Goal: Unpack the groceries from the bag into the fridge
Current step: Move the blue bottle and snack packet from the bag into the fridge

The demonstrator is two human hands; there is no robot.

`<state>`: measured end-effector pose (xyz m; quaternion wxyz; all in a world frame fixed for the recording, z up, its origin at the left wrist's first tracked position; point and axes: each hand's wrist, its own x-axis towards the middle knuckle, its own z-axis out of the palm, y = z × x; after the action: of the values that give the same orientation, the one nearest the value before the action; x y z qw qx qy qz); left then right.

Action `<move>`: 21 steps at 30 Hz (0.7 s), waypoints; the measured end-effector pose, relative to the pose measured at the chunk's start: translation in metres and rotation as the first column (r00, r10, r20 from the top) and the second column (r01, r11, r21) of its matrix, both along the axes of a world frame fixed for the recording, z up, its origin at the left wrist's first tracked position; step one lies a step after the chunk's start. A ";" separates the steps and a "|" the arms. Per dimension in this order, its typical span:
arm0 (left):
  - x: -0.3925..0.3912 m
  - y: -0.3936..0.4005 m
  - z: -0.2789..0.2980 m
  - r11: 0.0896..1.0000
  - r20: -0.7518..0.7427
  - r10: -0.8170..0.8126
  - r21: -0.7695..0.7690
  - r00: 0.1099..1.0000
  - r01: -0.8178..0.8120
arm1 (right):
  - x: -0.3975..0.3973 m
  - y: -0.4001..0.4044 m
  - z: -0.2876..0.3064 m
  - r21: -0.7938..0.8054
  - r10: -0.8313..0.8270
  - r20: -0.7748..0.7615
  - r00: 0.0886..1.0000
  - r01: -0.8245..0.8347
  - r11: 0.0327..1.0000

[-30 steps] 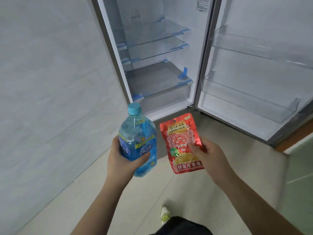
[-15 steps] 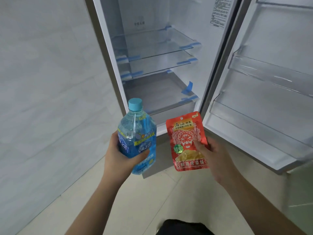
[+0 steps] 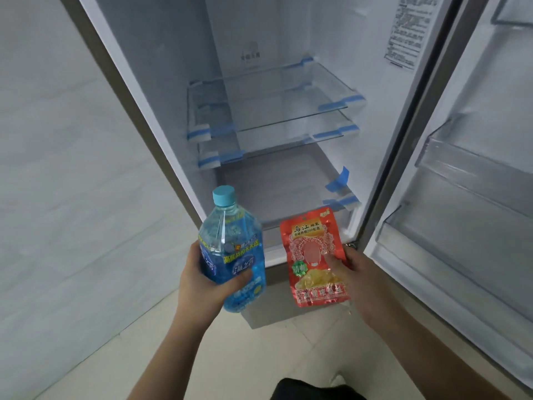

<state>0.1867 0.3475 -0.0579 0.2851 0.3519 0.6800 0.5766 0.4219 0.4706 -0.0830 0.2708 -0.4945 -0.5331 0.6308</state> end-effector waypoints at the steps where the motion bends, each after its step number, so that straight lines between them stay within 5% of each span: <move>1: 0.004 0.009 0.001 1.000 0.007 0.016 0.001 1.000 -0.016 | 0.001 0.013 -0.001 -0.011 0.011 0.003 1.000 -0.011 1.000; 8: 0.016 0.039 -0.005 0.986 0.024 0.164 -0.041 0.986 -0.163 | -0.009 0.081 -0.020 -0.058 0.077 -0.005 0.997 -0.078 0.995; 21: -0.029 0.065 -0.020 0.984 0.012 0.147 -0.105 0.989 -0.145 | -0.088 0.131 -0.033 -0.118 0.216 0.059 0.974 -0.208 0.971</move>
<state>0.1576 0.4122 -0.0776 0.2667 0.2803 0.7302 0.5632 0.3341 0.6012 -0.1161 0.1545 -0.4712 -0.5564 0.6667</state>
